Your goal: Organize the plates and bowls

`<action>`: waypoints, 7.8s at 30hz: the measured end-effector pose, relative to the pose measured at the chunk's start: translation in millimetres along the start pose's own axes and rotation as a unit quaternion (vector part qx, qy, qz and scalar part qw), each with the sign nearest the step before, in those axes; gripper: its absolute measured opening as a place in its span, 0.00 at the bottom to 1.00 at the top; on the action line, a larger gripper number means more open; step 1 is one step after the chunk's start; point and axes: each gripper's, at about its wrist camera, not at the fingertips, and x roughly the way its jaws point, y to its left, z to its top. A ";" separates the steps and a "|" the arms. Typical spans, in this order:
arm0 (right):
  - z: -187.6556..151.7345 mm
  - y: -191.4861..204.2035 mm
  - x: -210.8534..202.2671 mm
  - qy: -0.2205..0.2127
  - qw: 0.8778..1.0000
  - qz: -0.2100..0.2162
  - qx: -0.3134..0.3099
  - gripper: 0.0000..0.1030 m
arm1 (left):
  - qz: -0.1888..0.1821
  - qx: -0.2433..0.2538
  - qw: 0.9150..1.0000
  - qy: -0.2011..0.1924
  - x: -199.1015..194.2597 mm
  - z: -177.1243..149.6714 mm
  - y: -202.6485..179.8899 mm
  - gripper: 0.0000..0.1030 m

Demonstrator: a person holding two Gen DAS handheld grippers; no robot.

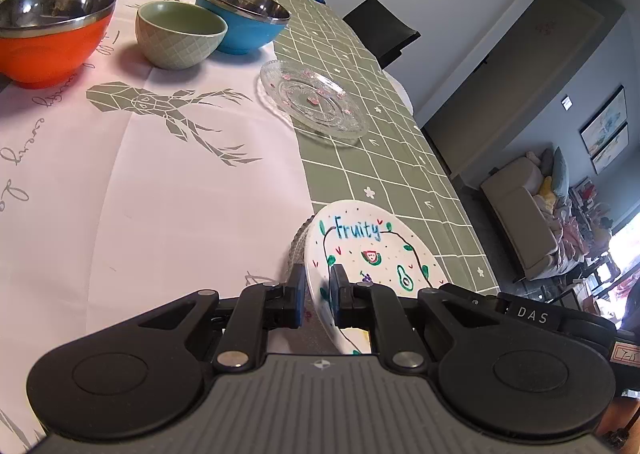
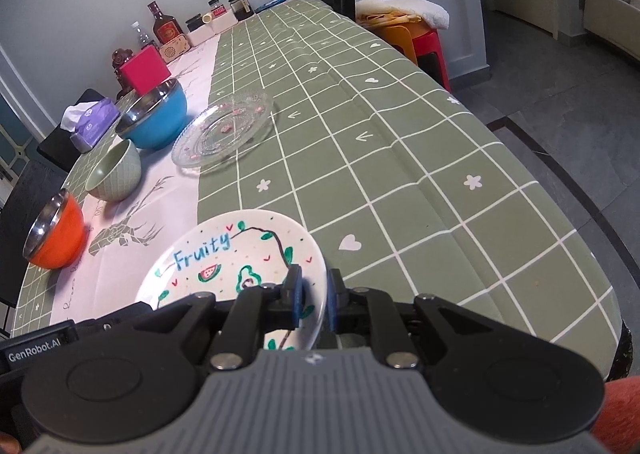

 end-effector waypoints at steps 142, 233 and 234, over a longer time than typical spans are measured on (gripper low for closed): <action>148.9 16.4 164.8 0.031 0.992 0.105 0.063 0.08 | 0.060 0.020 0.997 -0.046 138.2 156.1 35.7 0.16; 24.9 5.0 7.3 0.027 0.996 0.042 -0.075 0.06 | 0.054 0.058 0.996 -0.030 11.7 10.1 -11.2 0.16; 24.8 5.2 7.1 0.027 0.996 0.042 -0.076 0.06 | 0.056 0.061 0.996 -0.030 11.9 9.9 -12.1 0.16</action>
